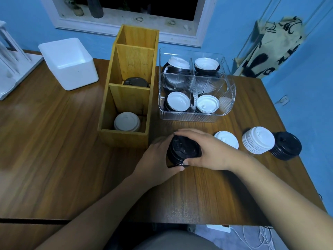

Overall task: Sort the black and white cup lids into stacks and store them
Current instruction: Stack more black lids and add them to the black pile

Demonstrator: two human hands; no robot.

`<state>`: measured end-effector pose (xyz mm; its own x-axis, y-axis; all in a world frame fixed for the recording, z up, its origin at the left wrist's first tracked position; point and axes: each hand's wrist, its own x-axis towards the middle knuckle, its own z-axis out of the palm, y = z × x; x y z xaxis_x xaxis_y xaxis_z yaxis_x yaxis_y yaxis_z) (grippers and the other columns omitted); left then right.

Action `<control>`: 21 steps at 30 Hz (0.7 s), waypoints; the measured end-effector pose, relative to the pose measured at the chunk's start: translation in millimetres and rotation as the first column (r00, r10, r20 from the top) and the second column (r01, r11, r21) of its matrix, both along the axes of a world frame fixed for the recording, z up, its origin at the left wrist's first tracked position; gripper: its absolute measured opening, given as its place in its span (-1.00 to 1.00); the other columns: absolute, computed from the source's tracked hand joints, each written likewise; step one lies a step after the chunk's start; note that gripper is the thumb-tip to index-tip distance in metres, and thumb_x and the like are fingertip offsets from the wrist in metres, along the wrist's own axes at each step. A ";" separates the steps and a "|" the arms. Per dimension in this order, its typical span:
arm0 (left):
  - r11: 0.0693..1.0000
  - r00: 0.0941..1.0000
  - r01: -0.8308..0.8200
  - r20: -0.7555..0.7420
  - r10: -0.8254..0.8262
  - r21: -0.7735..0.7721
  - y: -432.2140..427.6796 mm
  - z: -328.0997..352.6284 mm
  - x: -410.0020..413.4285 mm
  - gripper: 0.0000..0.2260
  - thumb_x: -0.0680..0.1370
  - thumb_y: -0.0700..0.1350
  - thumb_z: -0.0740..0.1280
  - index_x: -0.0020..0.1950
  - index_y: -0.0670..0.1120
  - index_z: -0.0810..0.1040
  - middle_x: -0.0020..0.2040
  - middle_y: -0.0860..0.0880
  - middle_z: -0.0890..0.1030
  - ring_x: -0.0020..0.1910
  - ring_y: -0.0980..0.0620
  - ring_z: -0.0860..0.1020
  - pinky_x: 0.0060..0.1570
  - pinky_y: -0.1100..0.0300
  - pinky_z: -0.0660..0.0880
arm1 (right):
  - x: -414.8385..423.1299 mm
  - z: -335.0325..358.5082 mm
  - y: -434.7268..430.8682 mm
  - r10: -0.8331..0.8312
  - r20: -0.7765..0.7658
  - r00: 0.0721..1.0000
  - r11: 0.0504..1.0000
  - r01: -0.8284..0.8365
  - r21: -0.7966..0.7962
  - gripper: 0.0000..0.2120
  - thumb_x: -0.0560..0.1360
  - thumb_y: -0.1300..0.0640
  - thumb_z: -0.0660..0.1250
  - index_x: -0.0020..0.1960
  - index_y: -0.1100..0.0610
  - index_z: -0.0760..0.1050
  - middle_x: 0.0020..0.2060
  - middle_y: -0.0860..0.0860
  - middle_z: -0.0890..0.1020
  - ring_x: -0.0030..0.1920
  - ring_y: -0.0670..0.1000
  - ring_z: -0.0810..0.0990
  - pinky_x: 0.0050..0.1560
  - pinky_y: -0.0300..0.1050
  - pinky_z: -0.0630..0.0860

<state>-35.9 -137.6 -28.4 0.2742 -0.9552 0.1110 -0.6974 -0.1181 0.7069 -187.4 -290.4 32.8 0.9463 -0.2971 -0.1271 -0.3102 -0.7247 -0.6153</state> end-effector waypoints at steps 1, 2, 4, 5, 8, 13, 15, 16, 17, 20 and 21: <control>1.000 1.000 0.010 0.015 -0.010 -0.002 -0.3 -1.7 -0.2 -0.10 0.36 0.18 0.59 0.59 0.02 0.25 0.46 0.08 0.44 0.45 0.13 0.33 0.46 0.24 0.23 | -2.5 -1.9 2.2 -0.014 0.005 1.000 1.000 0.014 0.005 -0.14 0.38 -0.02 0.59 0.56 -0.10 0.24 0.50 -0.14 0.28 0.51 -0.18 0.24 0.49 -0.19 0.28; 1.000 0.999 0.025 0.031 -0.024 -0.018 -0.5 -3.8 -0.1 -0.11 0.36 0.19 0.58 0.58 0.01 0.26 0.46 0.07 0.45 0.45 0.16 0.32 0.48 0.24 0.23 | -5.3 -3.7 4.5 -0.020 0.001 1.000 1.000 0.020 0.006 -0.09 0.36 -0.06 0.60 0.57 -0.14 0.19 0.53 -0.14 0.23 0.53 -0.18 0.19 0.51 -0.19 0.25; 0.998 0.998 0.053 0.048 -0.051 -0.026 -0.3 -4.5 -1.1 -0.12 0.37 0.19 0.58 0.57 -0.02 0.28 0.44 0.05 0.47 0.40 0.29 0.24 0.44 0.46 0.09 | -11.2 -7.7 8.8 -0.019 -0.019 1.000 1.000 0.018 -0.018 -0.02 0.34 -0.15 0.59 0.59 -0.20 0.10 0.56 -0.14 0.17 0.55 -0.16 0.16 0.52 -0.14 0.25; 0.998 0.996 0.062 0.060 -0.061 -0.017 -0.3 -3.6 -2.4 -0.12 0.37 0.20 0.57 0.57 -0.03 0.28 0.43 0.04 0.47 0.38 0.32 0.22 0.39 0.55 0.00 | -14.0 -9.9 10.5 -0.018 -0.029 0.999 0.999 0.017 -0.039 0.01 0.33 -0.18 0.59 0.59 -0.21 0.07 0.55 -0.14 0.17 0.55 -0.13 0.18 0.51 -0.09 0.27; 0.996 0.991 0.091 0.105 -0.088 -0.021 -4.0 -3.8 -10.2 -0.12 0.36 0.28 0.52 0.56 -0.05 0.29 0.44 0.01 0.48 0.42 0.16 0.32 0.42 0.52 -0.12 | -22.7 -15.4 13.5 -0.033 -0.018 0.999 0.993 0.031 -0.114 0.03 0.30 -0.19 0.58 0.60 -0.15 0.08 0.49 -0.12 0.26 0.46 -0.04 0.31 0.43 -0.03 0.37; 0.982 0.966 0.187 0.185 -0.179 -0.030 -12.2 -2.5 -35.7 -0.10 0.35 0.41 0.42 0.53 -0.06 0.31 0.42 0.00 0.51 0.42 0.09 0.32 0.54 0.18 0.00 | -56.3 -10.9 22.6 -0.106 -0.033 0.994 0.972 0.096 -0.214 0.03 0.32 -0.15 0.57 0.61 -0.07 0.07 0.43 -0.07 0.31 0.38 -0.02 0.38 0.37 -0.10 0.42; 0.972 0.948 0.235 0.217 -0.234 0.020 -13.3 -6.1 -44.7 -0.09 0.37 0.44 0.39 0.57 -0.03 0.28 0.48 0.02 0.46 0.47 0.11 0.25 0.57 0.11 0.01 | -79.5 -10.3 27.3 -0.127 -0.048 0.991 0.967 0.113 -0.227 -0.02 0.34 -0.14 0.54 0.60 -0.07 0.07 0.44 -0.09 0.30 0.38 -0.02 0.36 0.36 -0.11 0.42; 0.966 0.936 0.255 0.241 -0.258 0.044 -15.0 -8.1 -47.8 -0.08 0.39 0.44 0.38 0.59 -0.03 0.26 0.51 0.03 0.42 0.50 0.12 0.21 0.58 0.16 -0.08 | -92.7 -9.6 28.2 -0.144 -0.051 0.988 0.966 0.129 -0.226 -0.04 0.34 -0.14 0.53 0.58 -0.08 0.09 0.44 -0.11 0.29 0.38 -0.03 0.36 0.36 -0.12 0.41; 0.962 0.925 0.267 0.263 -0.272 0.056 -16.9 -7.1 -50.7 -0.08 0.40 0.45 0.37 0.60 -0.03 0.24 0.54 0.04 0.38 0.53 0.13 0.17 0.55 0.23 -0.18 | -107.2 -9.3 27.1 -0.167 -0.062 0.984 0.963 0.149 -0.224 -0.07 0.34 -0.13 0.52 0.57 -0.09 0.10 0.45 -0.13 0.27 0.40 -0.03 0.35 0.38 -0.13 0.40; 0.956 0.917 0.278 0.270 -0.292 0.091 -24.3 -4.4 -58.3 -0.10 0.44 0.45 0.34 0.63 0.05 0.15 0.58 0.13 0.22 0.58 0.15 0.06 0.47 0.32 -0.32 | -152.0 -0.2 15.7 -0.244 -0.148 0.958 0.939 0.195 -0.283 -0.09 0.36 -0.12 0.53 0.56 -0.11 0.11 0.51 -0.18 0.22 0.48 -0.09 0.24 0.41 -0.22 0.32; 0.955 0.916 0.278 0.273 -0.295 0.100 -26.5 -3.9 -60.6 -0.12 0.45 0.46 0.32 0.63 0.07 0.14 0.58 0.16 0.19 0.59 0.15 0.04 0.47 0.31 -0.31 | -165.6 3.7 10.0 -0.271 -0.179 0.946 0.926 0.205 -0.318 -0.09 0.36 -0.12 0.52 0.57 -0.12 0.10 0.53 -0.17 0.20 0.51 -0.09 0.19 0.42 -0.17 0.33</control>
<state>-96.5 -164.1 -32.2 -0.0469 -0.9952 0.0855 -0.8764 0.0821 0.4746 -353.0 -280.4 36.5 0.8021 -0.5650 -0.1935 -0.5969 -0.7495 -0.2862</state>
